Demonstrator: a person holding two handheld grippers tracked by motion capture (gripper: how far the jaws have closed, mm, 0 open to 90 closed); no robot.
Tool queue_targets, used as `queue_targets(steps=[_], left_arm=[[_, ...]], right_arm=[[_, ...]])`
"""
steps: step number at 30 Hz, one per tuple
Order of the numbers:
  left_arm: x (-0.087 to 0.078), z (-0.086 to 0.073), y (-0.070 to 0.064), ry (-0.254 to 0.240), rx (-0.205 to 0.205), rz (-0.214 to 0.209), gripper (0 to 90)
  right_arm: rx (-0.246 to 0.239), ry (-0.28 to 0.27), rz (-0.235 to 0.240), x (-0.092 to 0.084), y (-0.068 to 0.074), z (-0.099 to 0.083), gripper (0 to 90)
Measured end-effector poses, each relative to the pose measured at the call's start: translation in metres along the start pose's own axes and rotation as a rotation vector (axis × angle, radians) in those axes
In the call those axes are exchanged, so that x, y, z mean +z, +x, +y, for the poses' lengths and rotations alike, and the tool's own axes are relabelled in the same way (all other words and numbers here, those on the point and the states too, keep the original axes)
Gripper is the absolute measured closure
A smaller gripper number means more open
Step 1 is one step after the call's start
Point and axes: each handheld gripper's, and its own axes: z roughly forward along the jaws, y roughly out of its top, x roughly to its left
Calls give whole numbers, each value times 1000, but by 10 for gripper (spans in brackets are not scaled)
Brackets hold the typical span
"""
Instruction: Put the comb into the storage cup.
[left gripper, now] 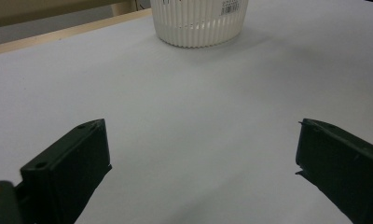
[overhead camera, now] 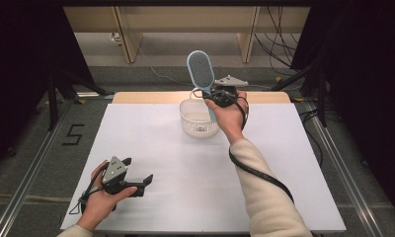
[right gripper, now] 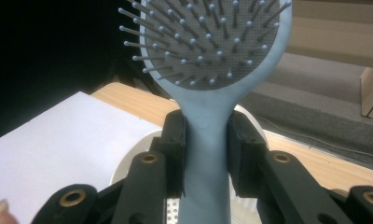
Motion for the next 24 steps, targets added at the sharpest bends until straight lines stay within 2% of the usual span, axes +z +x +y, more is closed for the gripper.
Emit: queue_targets(steps=[9, 24], left_arm=[[0, 0, 0, 0, 0, 0, 24], [0, 0, 0, 0, -1, 0, 24]], right_arm=[[-19, -17, -2, 5, 0, -1, 710], [-8, -23, -10, 9, -3, -2, 710]])
